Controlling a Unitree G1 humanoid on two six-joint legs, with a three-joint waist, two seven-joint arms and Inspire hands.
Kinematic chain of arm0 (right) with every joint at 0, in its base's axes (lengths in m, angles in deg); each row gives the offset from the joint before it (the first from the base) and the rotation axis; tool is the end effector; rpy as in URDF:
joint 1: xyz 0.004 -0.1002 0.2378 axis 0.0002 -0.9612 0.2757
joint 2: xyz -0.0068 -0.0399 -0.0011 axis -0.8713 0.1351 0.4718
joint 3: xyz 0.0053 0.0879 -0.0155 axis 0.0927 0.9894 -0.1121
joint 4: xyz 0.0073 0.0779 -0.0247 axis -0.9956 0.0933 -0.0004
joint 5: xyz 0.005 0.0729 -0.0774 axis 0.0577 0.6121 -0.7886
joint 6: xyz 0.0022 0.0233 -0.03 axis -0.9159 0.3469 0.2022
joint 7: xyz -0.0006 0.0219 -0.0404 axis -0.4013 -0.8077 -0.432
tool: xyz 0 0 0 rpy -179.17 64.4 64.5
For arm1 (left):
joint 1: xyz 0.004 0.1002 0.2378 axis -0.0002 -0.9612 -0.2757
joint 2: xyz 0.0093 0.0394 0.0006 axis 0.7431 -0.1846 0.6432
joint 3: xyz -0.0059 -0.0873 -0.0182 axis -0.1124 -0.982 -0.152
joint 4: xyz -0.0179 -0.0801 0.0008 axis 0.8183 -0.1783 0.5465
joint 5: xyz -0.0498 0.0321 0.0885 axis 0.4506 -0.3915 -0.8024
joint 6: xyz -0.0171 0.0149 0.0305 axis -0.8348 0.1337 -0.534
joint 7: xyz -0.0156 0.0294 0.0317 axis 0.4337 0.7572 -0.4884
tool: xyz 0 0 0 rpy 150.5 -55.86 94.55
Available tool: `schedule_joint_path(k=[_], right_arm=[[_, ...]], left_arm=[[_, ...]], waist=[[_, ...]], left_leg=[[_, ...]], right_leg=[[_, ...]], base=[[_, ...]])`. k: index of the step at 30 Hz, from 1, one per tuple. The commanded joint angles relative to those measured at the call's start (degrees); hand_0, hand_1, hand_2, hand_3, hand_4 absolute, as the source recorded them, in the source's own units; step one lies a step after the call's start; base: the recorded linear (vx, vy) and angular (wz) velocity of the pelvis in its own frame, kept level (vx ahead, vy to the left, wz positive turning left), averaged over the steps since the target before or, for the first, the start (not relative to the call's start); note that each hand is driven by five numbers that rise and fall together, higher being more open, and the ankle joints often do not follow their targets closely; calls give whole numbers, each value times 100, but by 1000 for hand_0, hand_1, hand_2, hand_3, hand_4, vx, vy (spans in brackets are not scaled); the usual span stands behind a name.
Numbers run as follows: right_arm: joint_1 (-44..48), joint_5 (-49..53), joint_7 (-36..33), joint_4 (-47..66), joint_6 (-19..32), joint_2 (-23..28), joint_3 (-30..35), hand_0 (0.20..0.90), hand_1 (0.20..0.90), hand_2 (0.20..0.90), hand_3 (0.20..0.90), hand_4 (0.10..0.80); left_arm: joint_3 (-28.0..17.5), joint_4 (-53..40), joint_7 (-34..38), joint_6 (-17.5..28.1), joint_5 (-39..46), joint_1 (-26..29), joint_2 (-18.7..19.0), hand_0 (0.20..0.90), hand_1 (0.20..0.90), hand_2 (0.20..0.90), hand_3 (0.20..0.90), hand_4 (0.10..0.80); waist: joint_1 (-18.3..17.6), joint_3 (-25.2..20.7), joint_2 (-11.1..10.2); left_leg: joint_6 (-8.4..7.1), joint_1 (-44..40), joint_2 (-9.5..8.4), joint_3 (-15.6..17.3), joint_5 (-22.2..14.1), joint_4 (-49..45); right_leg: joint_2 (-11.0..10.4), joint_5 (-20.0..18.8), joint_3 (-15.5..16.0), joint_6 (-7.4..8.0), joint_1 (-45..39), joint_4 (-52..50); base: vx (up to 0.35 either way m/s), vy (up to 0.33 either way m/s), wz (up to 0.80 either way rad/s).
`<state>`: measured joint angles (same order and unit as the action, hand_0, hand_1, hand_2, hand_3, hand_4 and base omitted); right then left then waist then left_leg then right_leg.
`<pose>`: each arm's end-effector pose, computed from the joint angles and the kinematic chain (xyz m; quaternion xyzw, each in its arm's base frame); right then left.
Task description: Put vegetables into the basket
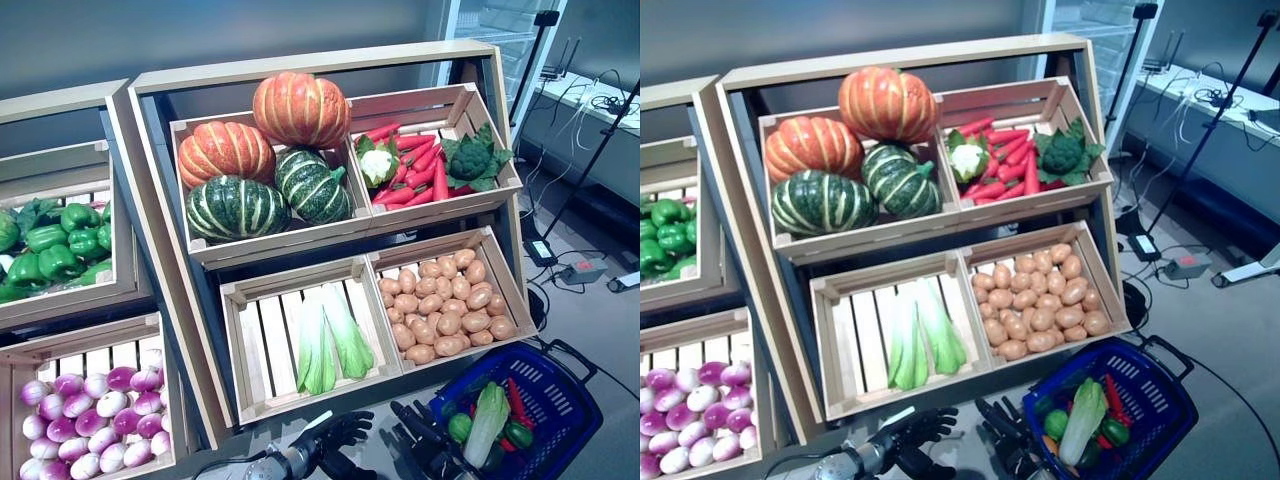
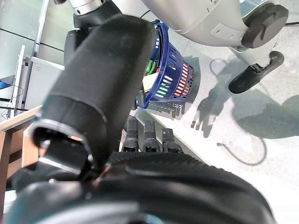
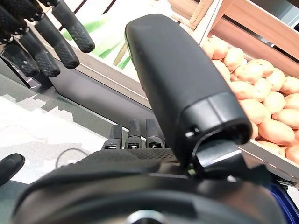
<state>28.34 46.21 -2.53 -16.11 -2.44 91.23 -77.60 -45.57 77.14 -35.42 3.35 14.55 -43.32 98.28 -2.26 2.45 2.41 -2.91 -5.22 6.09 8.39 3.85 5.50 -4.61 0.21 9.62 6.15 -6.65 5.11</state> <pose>0.0985 -0.1636 -0.1046 0.3824 0.3952 -0.1529 0.8211 0.1112 0.1470 -0.0859 0.0731 0.3228 -0.3416 0.8796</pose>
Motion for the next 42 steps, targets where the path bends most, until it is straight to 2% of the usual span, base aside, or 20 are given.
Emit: schedule_joint_path(k=[1,11,14,16,19,20,22,24,27,31,32,33,34,35,37,42], right_arm=[[471,-203,51,-185,58,-221,74,900,900,900,900,800],[488,-643,117,13,357,-180,-52,900,900,900,900,800],[530,-938,-94,203,564,-123,-179,900,900,900,900,800],[574,-1337,-345,206,683,-92,-224,900,900,900,900,800],[634,-1736,-716,437,920,-4,-314,900,900,900,900,800],[617,-1926,-1009,837,1036,66,-380,900,900,900,900,800],[510,-2067,-1312,1666,916,171,-431,900,900,900,900,800],[424,-2164,-1417,1909,835,224,-408,900,900,900,900,800],[289,-2630,-1593,2094,1138,336,-279,900,900,900,900,800],[116,-2700,-2090,2512,1353,313,-153,900,900,900,900,800],[64,-2731,-2221,2669,1396,282,-76,900,900,900,900,800],[62,-2732,-2223,2671,1395,282,-76,900,900,900,900,800],[20,-2768,-2389,2815,1461,252,-48,900,900,900,900,800],[9,-2756,-2427,2861,1437,242,-44,900,900,900,900,800],[-50,-2687,-2512,3006,1342,207,-37,900,900,900,900,800],[-158,-2747,-2545,3081,1183,200,-34,900,900,900,900,800]], left_arm=[[-103,170,28,620,126,744,-228,900,900,900,900,800],[-297,289,318,462,363,712,-279,900,900,900,900,800],[-333,235,497,474,318,691,-274,900,900,900,900,800],[-343,199,728,638,271,712,-265,900,900,900,900,800],[-456,-146,976,815,425,731,-182,900,900,900,900,800],[-584,-559,1139,875,557,682,-48,900,900,900,900,800],[-850,-1256,1348,831,716,541,167,900,900,900,900,800],[-1026,-1534,1445,888,772,451,281,900,900,900,900,800],[-1361,-2027,2087,1214,527,262,483,900,900,900,900,800],[-1695,-2201,3035,1297,185,200,541,900,900,900,900,800],[-1848,-2233,3460,1240,-66,209,521,900,900,900,900,800],[-1847,-2235,3467,1238,-73,207,519,900,900,900,900,800],[-1938,-2267,3942,1189,-387,242,532,900,900,900,900,800],[-1966,-2257,4109,1137,-490,270,521,900,900,900,900,800],[-2080,-2260,4710,840,-867,419,522,900,900,900,900,800],[-2233,-2010,5310,409,-1100,627,496,900,900,900,900,800]], waist=[[-50,201,-159],[-40,194,-173],[-40,203,-180],[-37,210,-177],[-17,244,-176],[1,279,-184],[18,335,-194],[36,356,-199],[85,365,-210],[74,330,-232],[59,314,-237],[58,314,-237],[44,299,-241],[34,285,-241],[-6,249,-248],[-80,198,-254]], left_leg=[[139,-197,-48,170,-438,-50],[140,-225,-52,156,-454,-50],[135,-235,-47,165,-454,-50],[131,-243,-46,170,-459,-50],[126,-260,-52,157,-468,-50],[129,-268,-54,152,-473,-50],[138,-262,-48,154,-469,-50],[143,-256,-46,147,-469,-50],[143,-247,-45,127,-480,-50],[141,-264,-59,98,-504,-50],[139,-272,-65,90,-511,-50],[139,-273,-65,89,-511,-50],[130,-280,-64,90,-511,-50],[126,-283,-64,91,-510,-50],[118,-294,-69,88,-510,-50],[113,-332,-72,141,-501,-50]], right_leg=[[-230,-109,122,-94,-68,-11],[-224,-104,115,-94,-93,-11],[-219,-100,101,-98,-101,-11],[-220,-96,101,-102,-107,-11],[-219,-90,103,-105,-123,-11],[-217,-92,99,-115,-129,-11],[-217,-108,83,-130,-117,-11],[-217,-111,92,-141,-113,-11],[-225,-94,137,-151,-124,-11],[-222,-77,144,-159,-151,-11],[-221,-70,141,-166,-164,-11],[-221,-70,142,-166,-166,-11],[-221,-72,137,-166,-171,-11],[-220,-71,128,-168,-177,-11],[-219,-66,99,-176,-191,-11],[-222,-69,45,-174,-198,-11]], base=[[0,0,0],[0,0,0],[0,0,0],[0,0,0],[0,0,0],[0,0,0],[0,0,0],[0,0,0],[2,-2,2],[18,-4,3],[0,0,0],[41,-2,1],[33,-1,1],[65,0,1],[67,2,0],[78,9,-2]])
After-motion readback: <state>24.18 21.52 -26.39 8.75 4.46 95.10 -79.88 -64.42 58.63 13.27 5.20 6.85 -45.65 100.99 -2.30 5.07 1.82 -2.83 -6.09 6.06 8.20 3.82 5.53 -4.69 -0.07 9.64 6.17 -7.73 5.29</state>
